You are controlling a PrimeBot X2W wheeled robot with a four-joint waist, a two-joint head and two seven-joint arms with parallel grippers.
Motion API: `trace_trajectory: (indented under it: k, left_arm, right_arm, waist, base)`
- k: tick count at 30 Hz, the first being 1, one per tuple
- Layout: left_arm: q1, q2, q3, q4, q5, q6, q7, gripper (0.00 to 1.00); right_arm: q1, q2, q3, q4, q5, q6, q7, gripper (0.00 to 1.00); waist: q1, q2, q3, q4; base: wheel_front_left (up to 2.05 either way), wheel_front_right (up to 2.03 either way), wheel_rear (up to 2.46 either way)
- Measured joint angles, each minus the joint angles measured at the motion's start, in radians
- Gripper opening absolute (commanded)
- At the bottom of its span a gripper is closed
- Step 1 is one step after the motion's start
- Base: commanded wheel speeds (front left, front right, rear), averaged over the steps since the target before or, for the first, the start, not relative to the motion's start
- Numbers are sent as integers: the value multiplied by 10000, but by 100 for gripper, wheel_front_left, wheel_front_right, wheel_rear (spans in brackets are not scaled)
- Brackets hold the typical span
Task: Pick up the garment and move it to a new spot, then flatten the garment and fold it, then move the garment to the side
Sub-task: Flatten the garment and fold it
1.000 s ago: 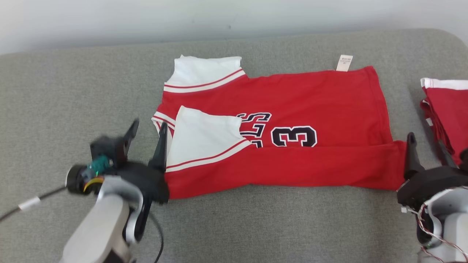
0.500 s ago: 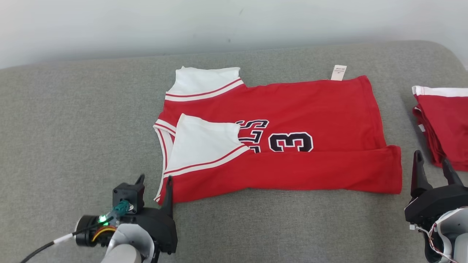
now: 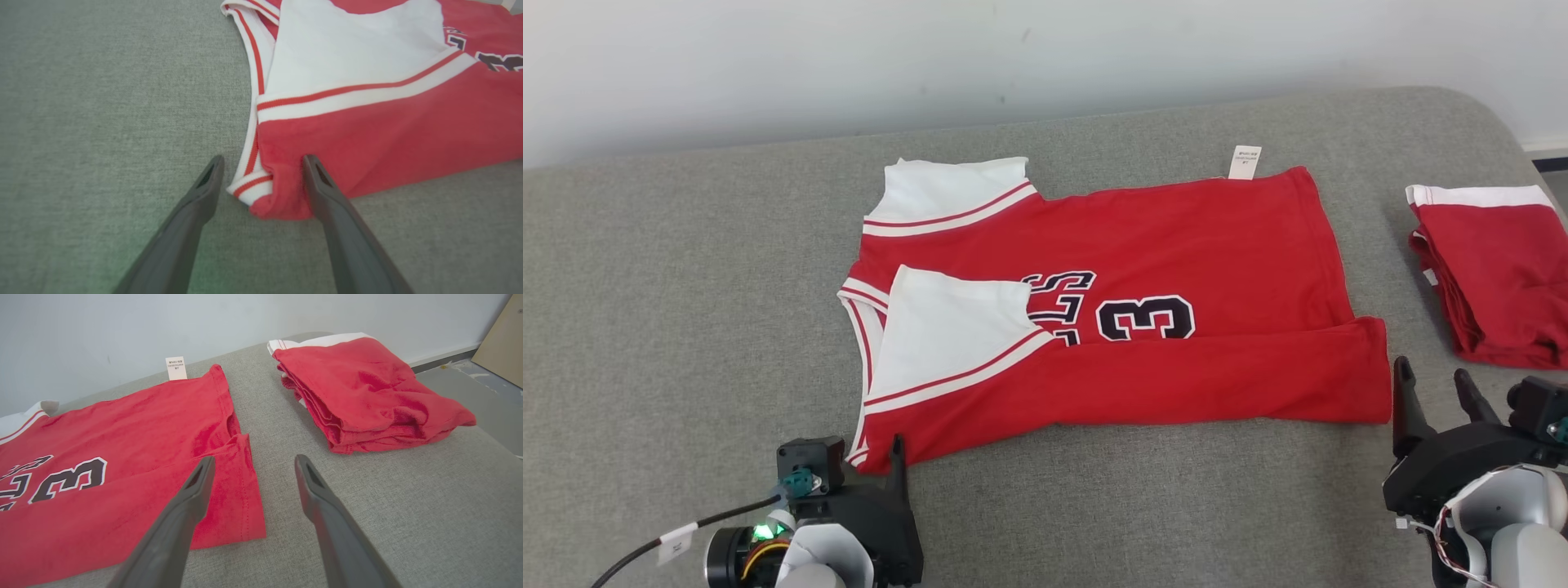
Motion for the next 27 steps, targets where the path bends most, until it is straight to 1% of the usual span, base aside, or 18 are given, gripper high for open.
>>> trace_trajectory:
  k: [3, 4, 5, 6, 8, 14, 18, 23, 27]
  left_arm:
    - [-97, -115, 136, 238, -194, -81, -2, 100]
    - [-113, -136, 159, 290, -213, -81, -4, 68]
    - [-126, -138, 169, 334, -232, -88, -12, 30]
    - [-140, -132, 173, 385, -259, -140, -17, 0]
    - [-148, -153, 217, 456, -403, -217, -107, 0]
    - [-162, -161, 261, 479, -522, -337, -228, 0]
    - [-244, -174, 228, 477, -522, -353, -282, 0]
    - [-422, -178, 188, 481, -520, -435, -314, 0]
    - [-576, -215, 163, 516, -520, -443, -359, 0]
  right_arm:
    - [-72, 0, 148, 251, -8, 0, 48, 100]
    - [-124, 0, 161, 353, -15, 0, 127, 100]
    - [-194, 0, 163, 466, -67, 0, 201, 100]
    - [-265, -2, 146, 596, -151, 0, 318, 100]
    - [-546, -2, 102, 1009, -426, 0, 642, 100]
    - [-1076, 2, 138, 1891, -635, 0, 1511, 100]
    - [-1558, -2, -132, 2357, -859, 0, 1595, 100]
    - [-2212, -4, -537, 3390, -1064, 0, 1891, 100]
    - [-2719, -54, -451, 4031, -1095, -4, 1942, 100]
  waist:
    - [0, 0, 2, -34]
    - [0, 0, 9, -47]
    - [0, 0, 22, -62]
    - [0, 0, 39, -77]
    - [2, 0, 98, -103]
    - [1, 1, 224, -2]
    - [1, 1, 361, 87]
    - [1, 0, 580, 187]
    - [1, 0, 733, 296]
  base:
    - [0, 0, 0]
    - [0, 0, 0]
    - [0, 0, 0]
    - [0, 0, 0]
    - [0, 0, 0]
    - [0, 0, 0]
    - [0, 0, 0]
    - [0, 0, 0]
    - [0, 0, 0]
